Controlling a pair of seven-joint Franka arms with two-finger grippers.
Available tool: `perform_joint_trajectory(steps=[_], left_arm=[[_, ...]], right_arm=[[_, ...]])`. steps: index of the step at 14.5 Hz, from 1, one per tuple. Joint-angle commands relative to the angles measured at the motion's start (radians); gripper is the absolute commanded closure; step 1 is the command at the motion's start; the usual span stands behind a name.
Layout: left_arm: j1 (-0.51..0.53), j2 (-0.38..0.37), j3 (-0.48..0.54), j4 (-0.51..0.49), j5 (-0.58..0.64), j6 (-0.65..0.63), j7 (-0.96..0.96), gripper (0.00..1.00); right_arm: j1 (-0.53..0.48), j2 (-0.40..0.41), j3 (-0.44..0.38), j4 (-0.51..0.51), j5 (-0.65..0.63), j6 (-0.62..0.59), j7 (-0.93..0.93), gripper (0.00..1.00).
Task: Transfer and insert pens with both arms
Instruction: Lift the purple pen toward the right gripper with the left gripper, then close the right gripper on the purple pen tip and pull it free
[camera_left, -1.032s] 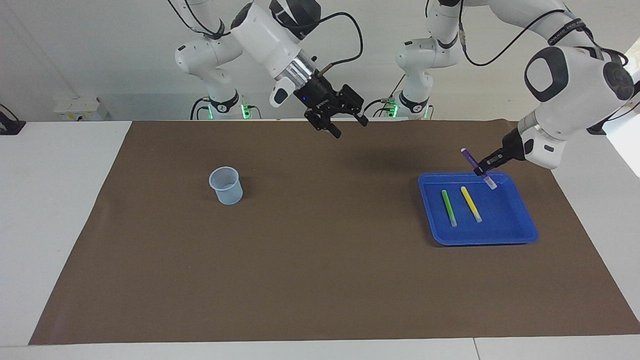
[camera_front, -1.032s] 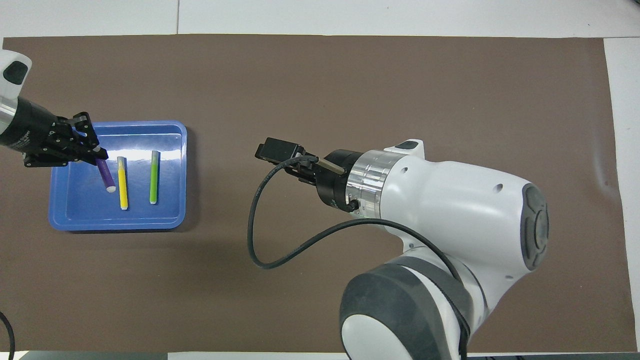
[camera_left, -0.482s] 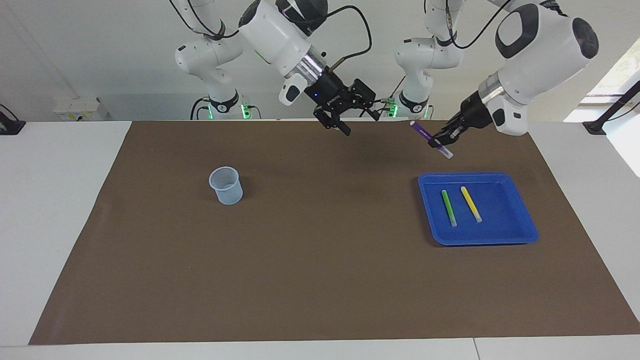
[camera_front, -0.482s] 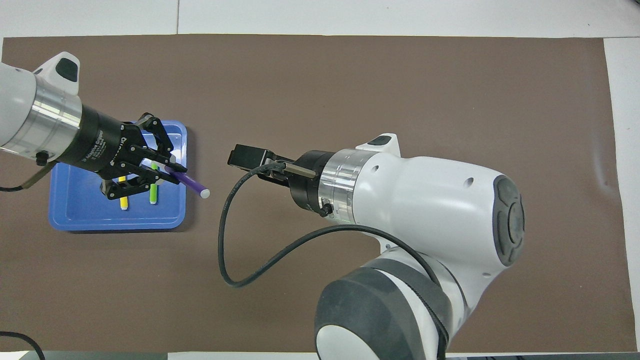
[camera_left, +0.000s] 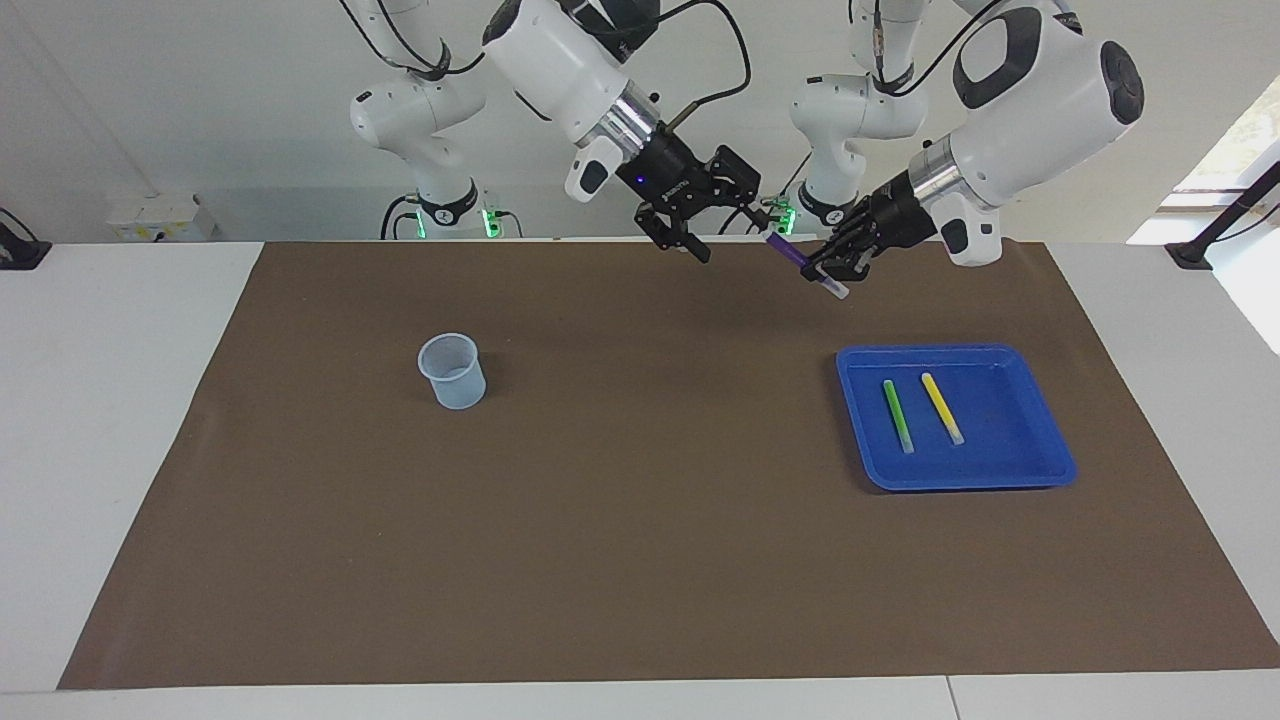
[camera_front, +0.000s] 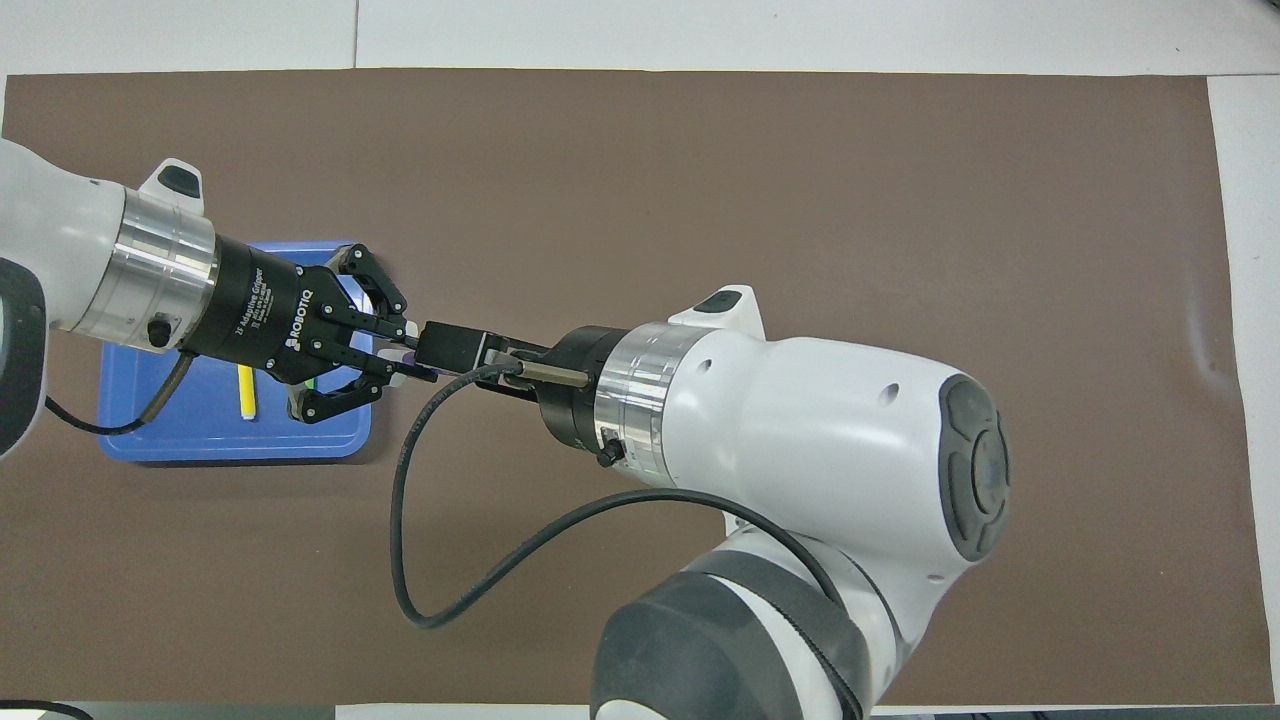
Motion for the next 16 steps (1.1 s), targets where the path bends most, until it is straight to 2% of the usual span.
perform_joint_trajectory(steps=[1, 7, 10, 11, 14, 16], left_arm=[[0.001, -0.066, 0.007, -0.082, -0.054, 0.029, -0.035, 1.0], [0.002, -0.093, 0.009, -0.135, -0.116, 0.033, -0.037, 1.0], [0.002, -0.1, 0.009, -0.145, -0.141, 0.032, -0.037, 1.0], [0.001, -0.1, 0.009, -0.146, -0.141, 0.033, -0.037, 1.0], [0.001, -0.101, 0.009, -0.148, -0.143, 0.033, -0.035, 1.0], [0.001, -0.101, 0.009, -0.148, -0.149, 0.035, -0.034, 1.0]], right_arm=[[-0.002, -0.004, -0.001, 0.006, -0.012, -0.023, 0.009, 0.0], [-0.001, -0.007, -0.001, -0.002, -0.043, -0.021, 0.007, 0.01], [0.001, -0.013, -0.001, -0.018, -0.043, -0.019, 0.003, 0.16], [0.002, -0.015, -0.001, -0.018, -0.043, -0.021, 0.003, 0.24], [0.002, -0.021, -0.001, -0.032, -0.043, -0.023, -0.002, 0.71], [0.004, -0.021, -0.001, -0.032, -0.043, -0.023, -0.002, 0.95]])
